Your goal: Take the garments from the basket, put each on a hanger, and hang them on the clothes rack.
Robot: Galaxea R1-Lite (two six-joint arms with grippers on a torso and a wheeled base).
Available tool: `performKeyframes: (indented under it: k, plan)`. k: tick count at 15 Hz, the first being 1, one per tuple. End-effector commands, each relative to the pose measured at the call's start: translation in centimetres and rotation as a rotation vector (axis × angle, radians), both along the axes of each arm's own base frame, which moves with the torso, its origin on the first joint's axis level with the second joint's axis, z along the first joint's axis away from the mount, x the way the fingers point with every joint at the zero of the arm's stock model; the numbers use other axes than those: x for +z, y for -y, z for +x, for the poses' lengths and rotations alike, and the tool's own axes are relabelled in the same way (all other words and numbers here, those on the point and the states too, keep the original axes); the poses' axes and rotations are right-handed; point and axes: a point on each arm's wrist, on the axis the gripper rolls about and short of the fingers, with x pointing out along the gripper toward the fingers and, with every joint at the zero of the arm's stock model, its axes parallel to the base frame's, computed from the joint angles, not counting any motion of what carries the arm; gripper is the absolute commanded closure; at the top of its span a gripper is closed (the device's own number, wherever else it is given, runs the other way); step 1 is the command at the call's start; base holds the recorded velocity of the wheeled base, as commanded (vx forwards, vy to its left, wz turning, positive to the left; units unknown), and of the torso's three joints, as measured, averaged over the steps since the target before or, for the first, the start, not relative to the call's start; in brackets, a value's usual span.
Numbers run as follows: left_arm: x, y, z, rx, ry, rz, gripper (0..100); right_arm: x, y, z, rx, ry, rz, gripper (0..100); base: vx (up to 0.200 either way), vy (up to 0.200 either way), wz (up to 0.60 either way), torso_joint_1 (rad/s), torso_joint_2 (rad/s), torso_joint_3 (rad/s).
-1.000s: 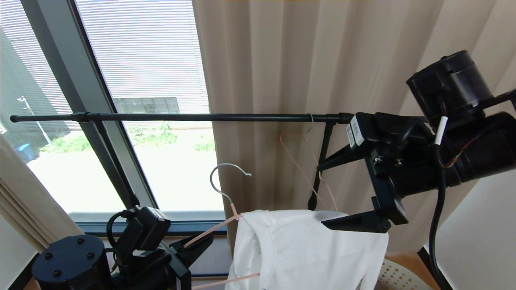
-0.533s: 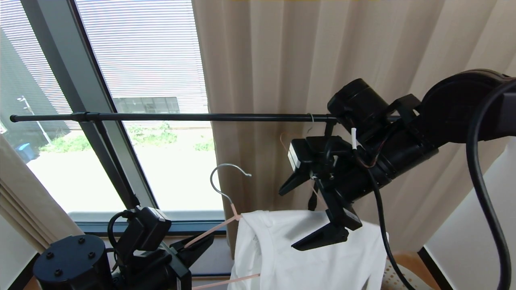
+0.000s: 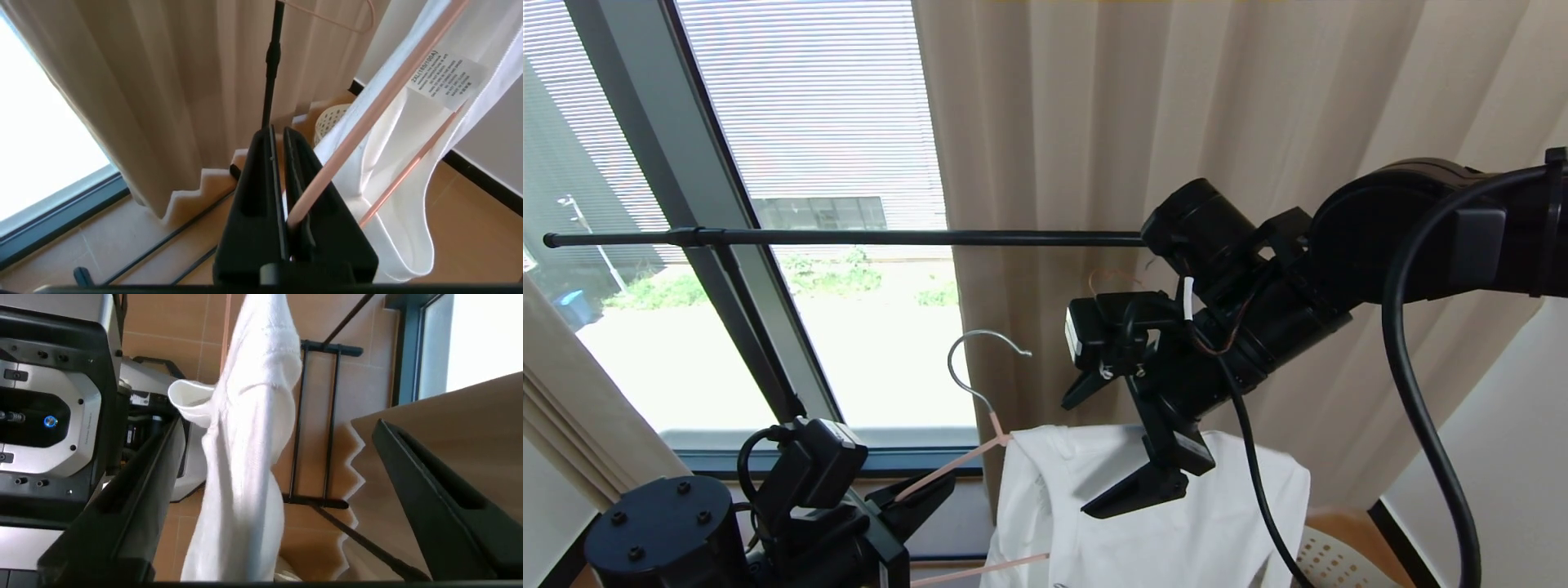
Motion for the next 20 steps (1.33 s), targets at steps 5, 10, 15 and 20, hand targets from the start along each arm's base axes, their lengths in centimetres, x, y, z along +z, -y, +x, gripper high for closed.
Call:
performKeyframes:
  k: [5,10,15,20]
  plan:
    - [0.21,-0.05,-0.07,0.001,0.009,-0.007,100,-0.57,-0.39,0.4,-0.006,0.001,-0.019,100,0.0,0.0,0.0,0.0,0.0,0.0]
    - [0.18,-0.09,-0.02,0.003,0.008,-0.005,100,-0.18,-0.2,0.17,-0.007,0.008,-0.015,100,0.0,0.0,0.0,0.0,0.0,0.0]
    - [0.03,-0.08,0.05,-0.003,0.021,0.022,100,-0.14,-0.17,0.17,-0.013,0.017,-0.024,100,0.0,0.0,0.0,0.0,0.0,0.0]
    - [0.15,-0.16,0.04,0.001,0.028,0.021,0,0.23,0.11,-0.16,-0.013,0.02,-0.024,100,0.0,0.0,0.0,0.0,0.0,0.0]
